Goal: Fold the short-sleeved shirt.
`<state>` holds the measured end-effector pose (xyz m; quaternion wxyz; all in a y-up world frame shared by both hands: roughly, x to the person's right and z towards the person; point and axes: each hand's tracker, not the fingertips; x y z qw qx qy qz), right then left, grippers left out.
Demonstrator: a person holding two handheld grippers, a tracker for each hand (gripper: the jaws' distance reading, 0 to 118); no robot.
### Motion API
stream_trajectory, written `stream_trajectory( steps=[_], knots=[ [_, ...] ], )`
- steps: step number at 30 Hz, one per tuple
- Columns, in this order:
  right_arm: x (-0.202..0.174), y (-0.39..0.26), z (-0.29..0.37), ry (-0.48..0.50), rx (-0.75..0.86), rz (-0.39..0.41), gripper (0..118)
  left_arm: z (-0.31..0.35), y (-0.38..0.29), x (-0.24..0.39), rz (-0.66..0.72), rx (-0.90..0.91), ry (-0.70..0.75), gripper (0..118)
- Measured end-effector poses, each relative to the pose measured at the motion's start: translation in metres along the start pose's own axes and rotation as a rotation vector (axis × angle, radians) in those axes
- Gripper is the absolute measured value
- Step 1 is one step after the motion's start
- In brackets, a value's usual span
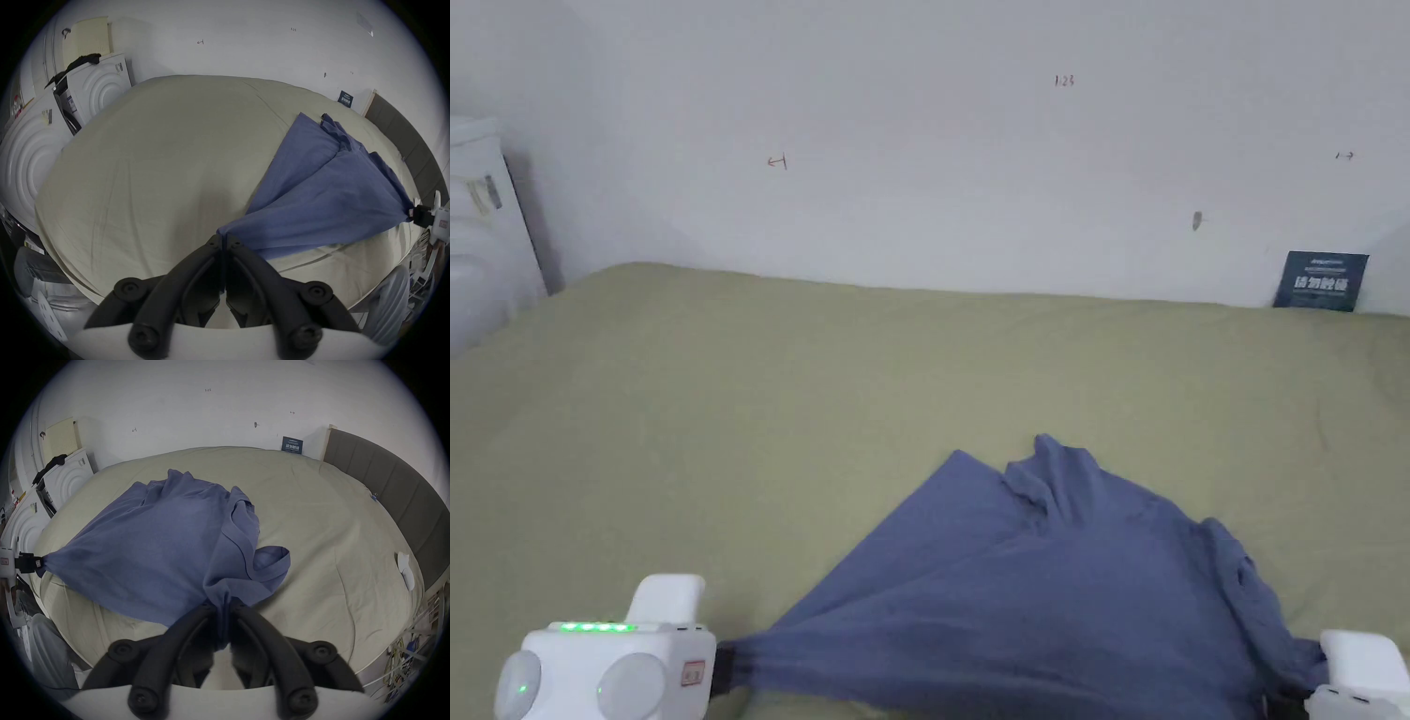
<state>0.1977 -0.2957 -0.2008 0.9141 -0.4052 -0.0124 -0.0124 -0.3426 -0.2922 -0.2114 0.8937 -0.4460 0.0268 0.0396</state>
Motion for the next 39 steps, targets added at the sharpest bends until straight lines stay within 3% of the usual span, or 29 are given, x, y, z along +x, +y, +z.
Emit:
stream_trajectory(
  steps=[1, 2, 3, 6, 10, 12, 14, 17, 18, 19, 27, 32, 36, 38, 39],
  knots=[
    [0.0, 0.0, 0.002, -0.007, 0.007, -0.011, 115, 0.002, 0.0, -0.001, -0.004, 0.017, 0.007, 62],
    [0.002, 0.0, 0.003, -0.005, 0.009, -0.025, 117, 0.006, -0.002, 0.001, -0.012, 0.027, 0.011, 101],
    [0.004, -0.002, 0.015, 0.006, 0.051, -0.067, 113, 0.006, -0.001, 0.0, -0.015, 0.021, 0.002, 118],
    [-0.005, -0.017, 0.036, 0.014, 0.054, -0.075, 113, 0.025, -0.002, 0.0, 0.012, 0.077, 0.011, 118],
    [-0.019, 0.003, 0.059, 0.006, 0.19, -0.073, 113, 0.067, -0.006, 0.014, 0.041, 0.216, 0.028, 118],
    [-0.029, -0.002, 0.083, 0.005, 0.269, -0.072, 112, 0.094, -0.015, 0.024, 0.028, 0.305, 0.035, 113],
    [-0.041, -0.012, 0.105, 0.023, 0.346, -0.044, 101, 0.123, -0.028, 0.037, 0.044, 0.399, 0.026, 95],
    [-0.054, -0.025, 0.122, 0.007, 0.393, -0.004, 47, 0.146, -0.044, 0.045, 0.045, 0.47, 0.013, 31],
    [-0.057, -0.028, 0.124, -0.002, 0.406, 0.0, 7, 0.149, -0.047, 0.049, 0.039, 0.469, 0.035, 7],
    [-0.061, -0.031, 0.127, -0.031, 0.424, -0.002, 3, 0.151, -0.051, 0.05, 0.034, 0.482, 0.044, 0],
    [-0.062, -0.034, 0.125, 0.018, 0.406, -0.024, 3, 0.146, -0.05, 0.038, 0.012, 0.407, 0.066, 0],
    [-0.062, -0.033, 0.116, 0.042, 0.363, -0.011, 3, 0.103, -0.034, 0.003, -0.019, 0.247, 0.064, 0],
    [-0.066, -0.035, 0.105, 0.069, 0.322, -0.047, 3, 0.056, -0.015, -0.015, 0.039, 0.068, -0.062, 24],
    [-0.069, -0.035, 0.099, 0.076, 0.298, -0.054, 3, 0.019, -0.008, -0.02, 0.02, -0.046, -0.064, 108],
    [-0.071, -0.035, 0.095, 0.079, 0.28, -0.052, 3, 0.012, -0.002, -0.023, 0.001, -0.036, -0.072, 118]
  ],
)
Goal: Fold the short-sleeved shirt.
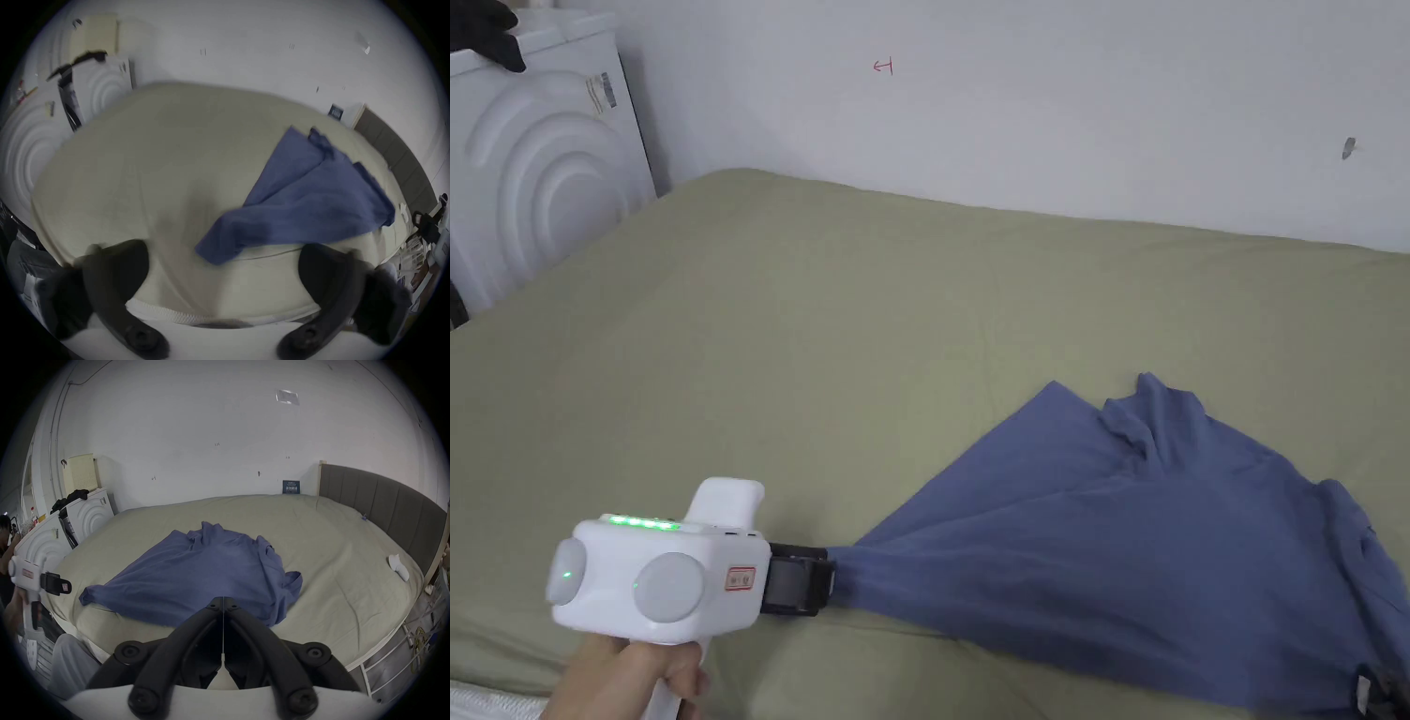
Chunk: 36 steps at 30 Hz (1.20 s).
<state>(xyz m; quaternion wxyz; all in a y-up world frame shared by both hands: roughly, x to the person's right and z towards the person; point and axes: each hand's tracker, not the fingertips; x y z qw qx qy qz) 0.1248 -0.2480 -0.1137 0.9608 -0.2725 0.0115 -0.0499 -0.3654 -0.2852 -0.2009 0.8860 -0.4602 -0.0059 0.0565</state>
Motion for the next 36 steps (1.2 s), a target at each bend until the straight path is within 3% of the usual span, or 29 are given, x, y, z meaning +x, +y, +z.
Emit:
stream_trajectory(
  steps=[7, 8, 9, 10, 11, 13, 14, 21, 26, 28, 32, 33, 35, 36],
  knots=[
    [-0.003, -0.004, -0.021, -0.002, -0.07, 0.018, 3, -0.053, 0.017, 0.01, -0.021, -0.12, 0.044, 115],
    [-0.004, -0.004, -0.023, 0.001, -0.074, 0.02, 3, -0.059, 0.016, 0.013, -0.05, -0.171, 0.032, 110],
    [-0.003, -0.004, -0.027, 0.006, -0.078, 0.017, 3, -0.061, 0.014, 0.017, -0.086, -0.209, 0.011, 95],
    [-0.003, -0.004, -0.032, 0.019, -0.09, 0.016, 3, -0.057, 0.012, 0.022, -0.119, -0.172, 0.055, 95],
    [-0.002, -0.003, -0.037, 0.031, -0.104, 0.022, 3, -0.062, 0.013, 0.016, -0.102, -0.153, 0.033, 86],
    [-0.001, -0.001, -0.048, 0.04, -0.123, 0.04, 3, -0.054, 0.016, 0.013, -0.062, -0.119, -0.041, 24],
    [0.0, 0.002, -0.054, 0.053, -0.132, 0.04, 3, -0.053, 0.017, 0.013, -0.035, -0.102, -0.084, 1],
    [0.022, 0.056, -0.116, 0.027, -0.15, 0.056, 3, -0.063, 0.014, 0.016, -0.045, -0.086, -0.039, 1],
    [0.046, 0.126, -0.203, -0.006, -0.188, 0.088, 3, -0.042, 0.006, 0.052, -0.059, -0.063, -0.024, 1],
    [0.05, 0.154, -0.245, -0.005, -0.217, 0.141, 3, -0.041, 0.015, 0.046, -0.058, -0.074, -0.039, 1],
    [0.057, 0.187, -0.321, 0.019, -0.309, 0.13, 5, -0.041, 0.023, 0.044, -0.05, -0.086, -0.055, 1],
    [0.056, 0.19, -0.338, 0.013, -0.348, 0.135, 26, -0.041, 0.024, 0.046, -0.054, -0.09, -0.058, 1],
    [0.055, 0.189, -0.371, 0.028, -0.443, 0.143, 103, -0.042, 0.029, 0.042, -0.053, -0.095, -0.063, 1],
    [0.053, 0.184, -0.382, 0.049, -0.48, 0.148, 118, -0.043, 0.03, 0.043, -0.057, -0.098, -0.063, 1]
  ],
)
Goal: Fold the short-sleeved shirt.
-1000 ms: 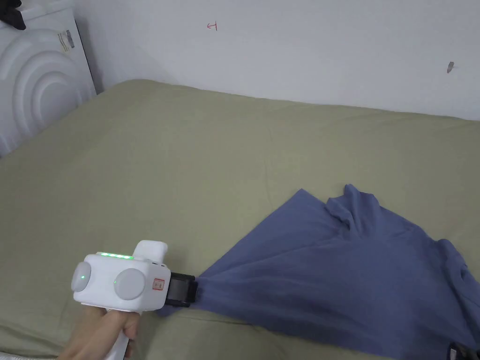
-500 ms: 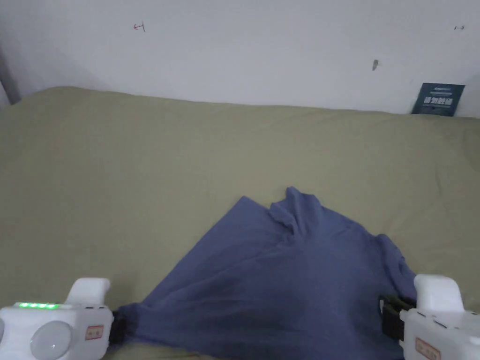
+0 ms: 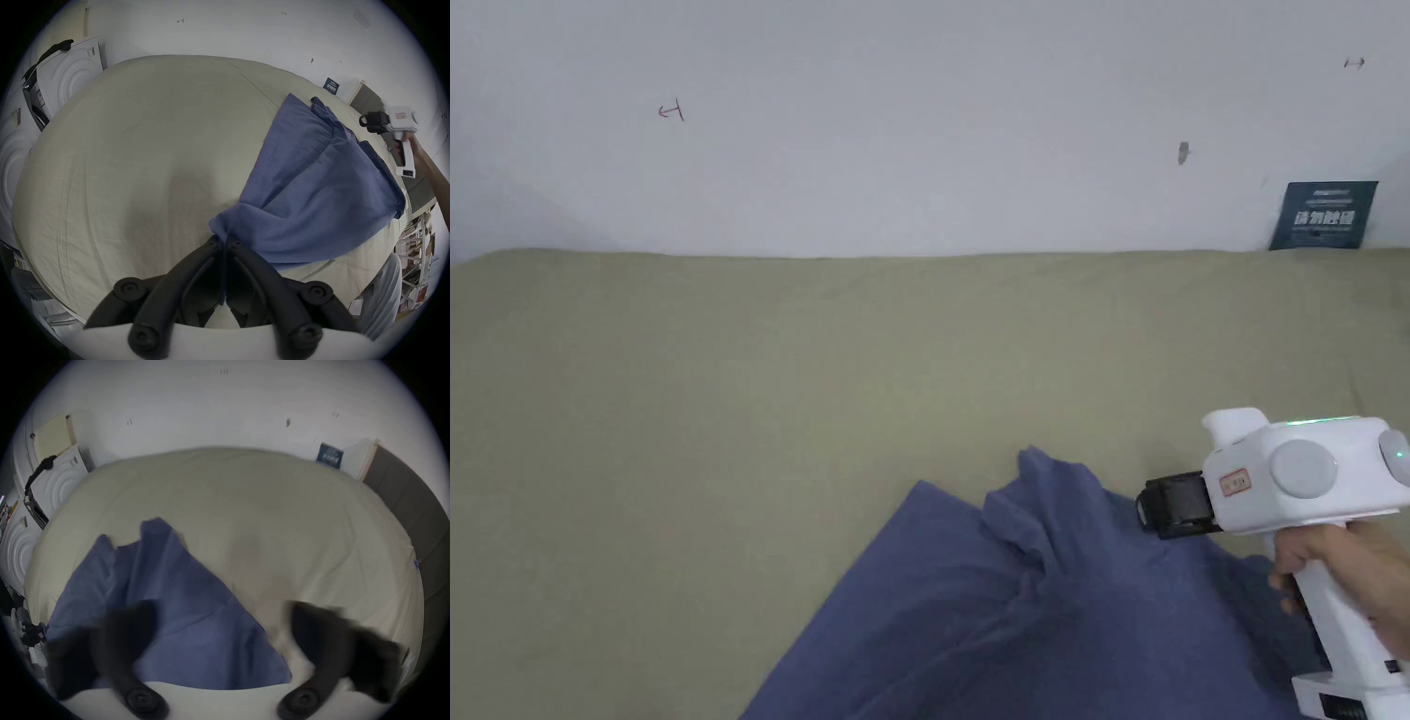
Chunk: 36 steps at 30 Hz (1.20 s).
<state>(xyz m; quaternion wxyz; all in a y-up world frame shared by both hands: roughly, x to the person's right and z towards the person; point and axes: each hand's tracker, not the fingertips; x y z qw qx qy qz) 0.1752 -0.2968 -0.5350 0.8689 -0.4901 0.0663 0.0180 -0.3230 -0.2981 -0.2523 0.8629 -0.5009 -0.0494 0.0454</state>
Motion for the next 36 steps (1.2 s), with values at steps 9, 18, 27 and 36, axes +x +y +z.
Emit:
stream_trajectory(
  steps=[9, 18, 27, 36],
  knots=[
    [-0.013, -0.006, -0.035, -0.094, -0.072, 0.055, 98, -0.014, 0.001, -0.014, 0.042, -0.006, -0.01, 2],
    [-0.02, -0.012, 0.041, -0.06, 0.042, 0.099, 5, -0.019, -0.004, -0.035, 0.131, 0.006, -0.018, 2],
    [-0.022, -0.028, 0.241, -0.06, 0.356, 0.139, 5, 0.053, 0.046, -0.019, 0.104, 0.226, -0.006, 2],
    [0.007, -0.031, 0.407, -0.096, 0.598, 0.052, 5, 0.179, 0.148, 0.037, 0.059, 0.496, 0.028, 2]
  ],
)
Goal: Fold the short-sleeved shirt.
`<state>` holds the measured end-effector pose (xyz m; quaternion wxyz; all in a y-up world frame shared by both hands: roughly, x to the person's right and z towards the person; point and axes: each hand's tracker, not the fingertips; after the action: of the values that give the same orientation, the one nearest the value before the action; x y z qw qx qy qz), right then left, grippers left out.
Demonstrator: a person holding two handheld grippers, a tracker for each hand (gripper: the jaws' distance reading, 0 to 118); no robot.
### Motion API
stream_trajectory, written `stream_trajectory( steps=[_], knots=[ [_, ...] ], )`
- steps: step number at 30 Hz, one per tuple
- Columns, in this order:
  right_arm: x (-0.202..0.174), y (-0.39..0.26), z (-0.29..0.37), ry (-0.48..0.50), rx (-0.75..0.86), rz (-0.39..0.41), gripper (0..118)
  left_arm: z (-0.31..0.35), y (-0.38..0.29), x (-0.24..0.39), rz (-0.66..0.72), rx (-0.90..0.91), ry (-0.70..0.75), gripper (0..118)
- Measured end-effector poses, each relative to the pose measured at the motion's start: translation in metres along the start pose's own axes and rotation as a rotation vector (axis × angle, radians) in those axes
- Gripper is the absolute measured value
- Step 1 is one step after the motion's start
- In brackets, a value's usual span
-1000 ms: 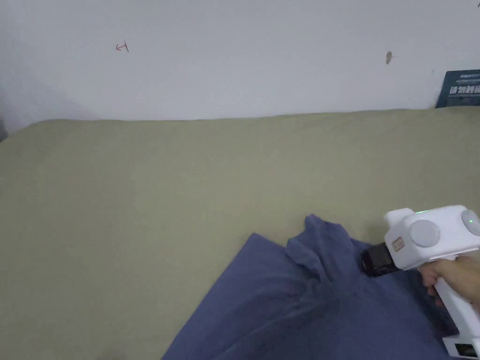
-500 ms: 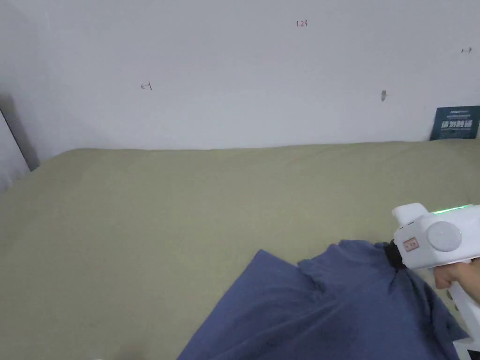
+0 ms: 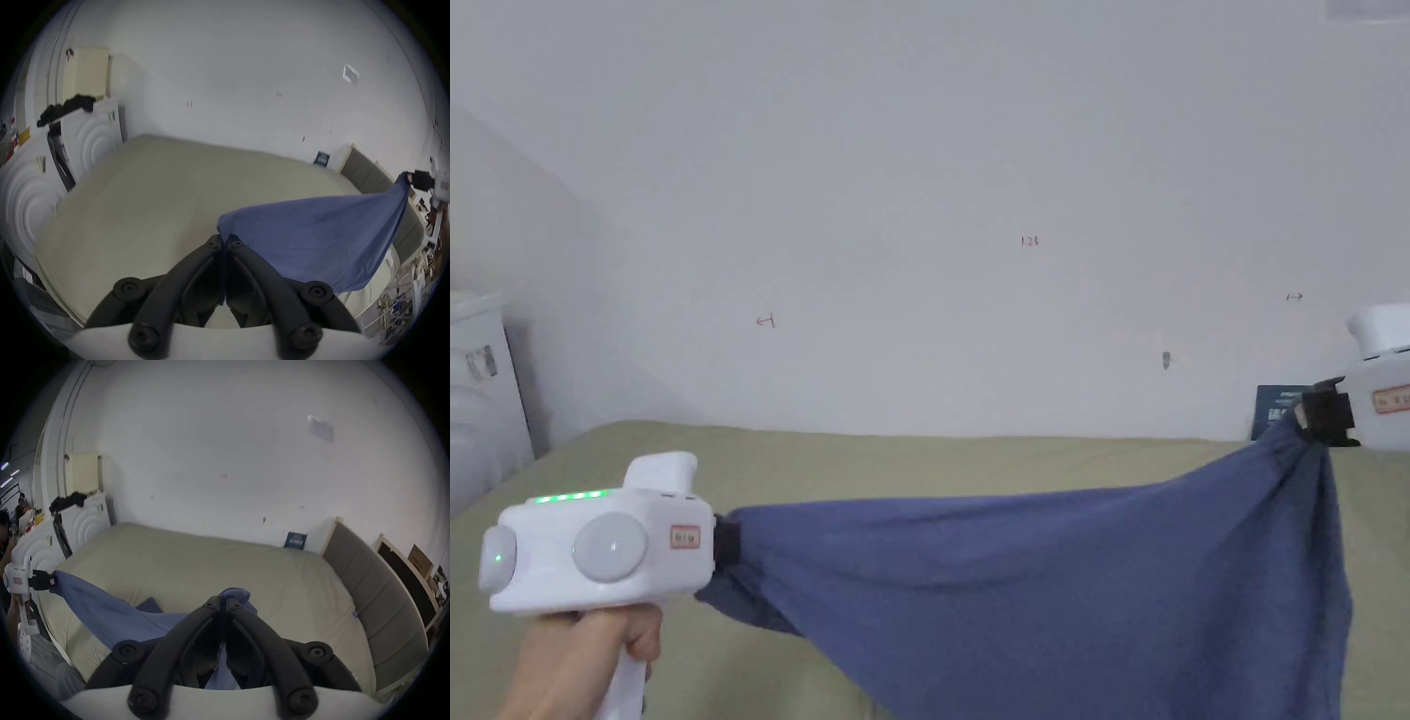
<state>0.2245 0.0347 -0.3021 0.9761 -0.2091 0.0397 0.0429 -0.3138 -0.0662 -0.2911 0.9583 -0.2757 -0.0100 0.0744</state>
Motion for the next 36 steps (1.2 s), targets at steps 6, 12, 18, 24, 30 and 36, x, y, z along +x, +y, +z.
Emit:
stream_trajectory(
  steps=[6, 12, 18, 24, 30, 36],
  knots=[
    [0.026, 0.029, 0.036, -0.032, 0.095, -0.107, 5, 0.036, 0.075, 0.042, -0.071, 0.077, 0.021, 2],
    [0.032, 0.049, 0.039, -0.056, 0.117, -0.117, 5, 0.053, 0.124, 0.058, -0.075, 0.137, 0.075, 2],
    [0.034, 0.074, 0.02, -0.076, 0.129, -0.119, 5, 0.054, 0.151, 0.068, -0.094, 0.155, 0.105, 2],
    [0.035, 0.102, -0.011, -0.109, 0.15, -0.108, 5, 0.03, 0.174, 0.073, -0.101, 0.178, 0.133, 2],
    [0.043, 0.137, -0.053, -0.141, 0.161, -0.101, 5, -0.004, 0.205, 0.081, -0.103, 0.198, 0.162, 2],
    [0.047, 0.173, -0.096, -0.169, 0.186, -0.08, 5, -0.046, 0.24, 0.096, -0.137, 0.251, 0.236, 2]
  ],
)
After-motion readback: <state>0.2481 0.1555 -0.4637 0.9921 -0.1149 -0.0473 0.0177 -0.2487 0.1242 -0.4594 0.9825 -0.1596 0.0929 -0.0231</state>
